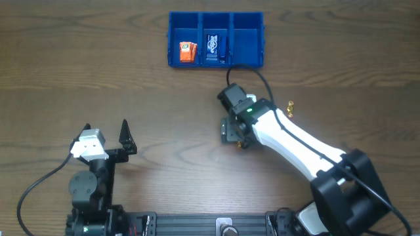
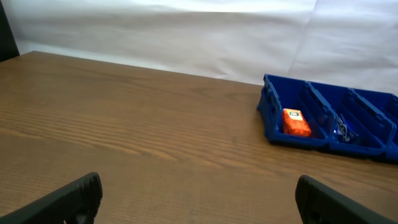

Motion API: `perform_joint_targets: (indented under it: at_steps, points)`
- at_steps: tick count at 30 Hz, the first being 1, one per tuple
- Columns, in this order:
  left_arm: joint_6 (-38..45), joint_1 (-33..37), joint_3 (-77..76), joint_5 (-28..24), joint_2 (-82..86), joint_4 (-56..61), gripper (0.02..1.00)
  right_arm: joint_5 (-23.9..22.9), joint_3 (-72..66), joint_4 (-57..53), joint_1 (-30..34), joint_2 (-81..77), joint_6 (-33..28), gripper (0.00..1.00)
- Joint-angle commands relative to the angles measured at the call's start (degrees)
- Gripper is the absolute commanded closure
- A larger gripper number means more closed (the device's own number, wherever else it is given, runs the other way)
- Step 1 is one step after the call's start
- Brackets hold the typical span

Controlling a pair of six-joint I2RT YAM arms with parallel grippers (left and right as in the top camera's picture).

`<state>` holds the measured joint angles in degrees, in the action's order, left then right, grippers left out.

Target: Sort Candies Into Trays

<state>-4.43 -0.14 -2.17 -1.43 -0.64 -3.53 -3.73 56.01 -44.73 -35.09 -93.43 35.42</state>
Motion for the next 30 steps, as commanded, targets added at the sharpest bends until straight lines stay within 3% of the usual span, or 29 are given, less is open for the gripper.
perform_joint_targets:
  at_steps: [1, 10, 18, 30]
  points:
    - [0.61, 0.13, 1.90, -0.07, 0.28, -0.90, 0.020, 1.53, -0.52, -0.22, -0.63, -3.96, 0.87, 0.174]
    - [0.61, 0.13, 1.90, -0.07, 0.28, -0.90, 0.020, 1.97, -0.57, -0.83, -0.52, -5.79, 2.56, 0.202]
    - [0.61, 0.13, 1.90, -0.07, 0.28, -0.90, 0.020, 2.51, -0.57, 0.33, 0.39, -7.98, 2.58, 0.297]
    - [0.61, 0.13, 1.90, -0.07, 0.28, -0.90, 0.023, 2.54, -0.57, 2.16, 0.39, -7.98, 2.78, 0.645]
